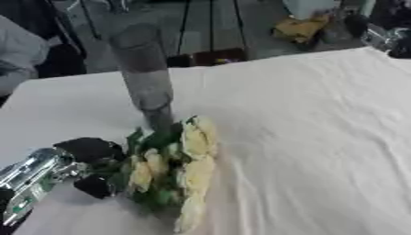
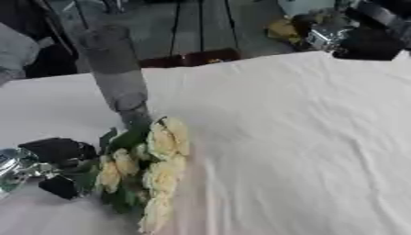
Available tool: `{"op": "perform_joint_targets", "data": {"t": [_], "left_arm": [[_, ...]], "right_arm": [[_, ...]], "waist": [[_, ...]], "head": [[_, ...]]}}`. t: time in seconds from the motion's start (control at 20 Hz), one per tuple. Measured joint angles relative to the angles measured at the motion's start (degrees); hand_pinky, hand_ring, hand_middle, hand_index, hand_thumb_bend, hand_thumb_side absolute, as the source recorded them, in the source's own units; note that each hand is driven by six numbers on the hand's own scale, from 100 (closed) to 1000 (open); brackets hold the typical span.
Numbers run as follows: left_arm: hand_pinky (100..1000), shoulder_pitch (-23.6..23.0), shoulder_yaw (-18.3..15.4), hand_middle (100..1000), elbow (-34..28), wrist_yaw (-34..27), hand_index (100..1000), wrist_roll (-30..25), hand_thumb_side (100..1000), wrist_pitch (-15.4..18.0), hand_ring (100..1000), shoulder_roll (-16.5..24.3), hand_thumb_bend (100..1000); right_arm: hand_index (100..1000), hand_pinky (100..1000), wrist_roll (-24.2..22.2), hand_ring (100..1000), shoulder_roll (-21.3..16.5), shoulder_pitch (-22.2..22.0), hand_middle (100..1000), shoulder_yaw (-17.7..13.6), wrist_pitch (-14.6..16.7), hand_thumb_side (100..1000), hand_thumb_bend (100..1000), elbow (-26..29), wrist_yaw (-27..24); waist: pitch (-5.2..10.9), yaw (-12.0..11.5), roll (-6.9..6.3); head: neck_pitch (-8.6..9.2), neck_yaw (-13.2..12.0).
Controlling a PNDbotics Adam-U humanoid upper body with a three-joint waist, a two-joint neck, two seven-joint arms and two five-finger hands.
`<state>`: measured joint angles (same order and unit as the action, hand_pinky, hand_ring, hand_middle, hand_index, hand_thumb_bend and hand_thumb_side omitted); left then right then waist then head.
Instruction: Arrange flowers into the vase.
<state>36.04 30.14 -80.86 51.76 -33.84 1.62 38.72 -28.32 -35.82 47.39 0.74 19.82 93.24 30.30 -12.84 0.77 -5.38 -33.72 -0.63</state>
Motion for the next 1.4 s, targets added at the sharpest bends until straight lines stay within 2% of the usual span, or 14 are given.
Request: {"op": "perform_joint_targets", "data": {"t": [0.25,0.3,0.55,0.6,0.65,0.75,1.1,1.15,1.2,1.25,1.4], "left_arm": [[758,0.11,0.0,784,0.25,0.14,854,0.08,639,0.03,753,-0.01,194],[664,0.14,-0.01,668,0.26,0.16,786,0.17,624,0.04,620,-0.03,147],[664,0.17,-0.05,668,0.8,-0.34,786,1.33,624,-0.19,620,-0.21,147],[420,0.17,-0.05,445,0.91,-0.39,524,1.53,554,-0.22,355,-0.22,100],[420,0.29,-0.13,445,1.01,-0.37,524,1.78,554,-0.28,355,-0.33,100],[371,0.57,-0.51,395,1.61,0.03,473,2.77,546,-0.52,297,-0.87,100],[371,1.25,-1.07,395,5.01,2.09,473,8.8,546,0.32,297,-2.45,100],[320,1.31,-1.07,323,5.39,2.23,395,9.48,552,0.53,224,-2.53,100],[320,1.36,-1.09,323,5.61,2.33,395,10.04,552,0.66,224,-2.54,100],[223,1.37,-1.12,160,5.76,2.59,203,10.67,525,0.76,100,-2.56,100],[178,1.44,-1.5,106,5.34,3.27,167,12.89,546,1.66,100,-2.57,100]], "right_arm": [[887,837,0.0,939,0.0,0.0,896,0.0,0.0,1000,204,0.0,-0.02],[886,837,0.01,939,0.0,0.0,896,0.0,-0.01,1000,205,0.0,-0.03],[886,837,0.29,939,0.0,-0.03,896,-0.05,-0.03,1000,205,0.0,-0.04],[883,836,0.32,937,0.0,-0.03,893,-0.05,-0.01,1000,205,0.0,-0.04],[883,836,0.44,937,0.0,-0.06,893,-0.14,-0.02,1000,205,0.0,-0.04],[882,836,0.86,937,-0.02,-0.15,892,-0.56,-0.28,1000,206,0.01,-0.08],[882,836,1.6,937,-0.06,-0.52,892,-0.93,-0.75,1000,206,0.05,-0.15],[881,836,1.62,937,-0.06,-0.52,892,-0.94,-0.75,1000,205,0.05,-0.15],[881,836,1.64,937,-0.07,-0.52,892,-0.96,-0.75,1000,205,0.05,-0.15],[881,836,1.65,934,-0.08,-0.53,891,-1.0,-0.76,1000,205,0.05,-0.15],[881,836,1.82,934,-0.09,-0.76,891,-1.1,-0.9,1000,205,0.05,-0.15]], "waist": [[0.0,0.0,0.0],[0.0,0.04,0.0],[0.0,0.27,0.05],[0.0,0.27,0.06],[-0.01,0.33,0.11],[-0.08,0.46,0.34],[-0.18,0.65,0.42],[-0.18,0.65,0.42],[-0.18,0.65,0.42],[-0.19,0.67,0.44],[-0.2,0.6,0.54]], "head": [[0.01,-0.02],[0.04,-0.1],[0.5,-0.63],[0.52,-0.72],[0.59,-0.82],[0.98,-1.02],[1.08,-1.29],[1.08,-1.3],[1.08,-1.3],[1.08,-1.3],[1.07,-1.26]]}}
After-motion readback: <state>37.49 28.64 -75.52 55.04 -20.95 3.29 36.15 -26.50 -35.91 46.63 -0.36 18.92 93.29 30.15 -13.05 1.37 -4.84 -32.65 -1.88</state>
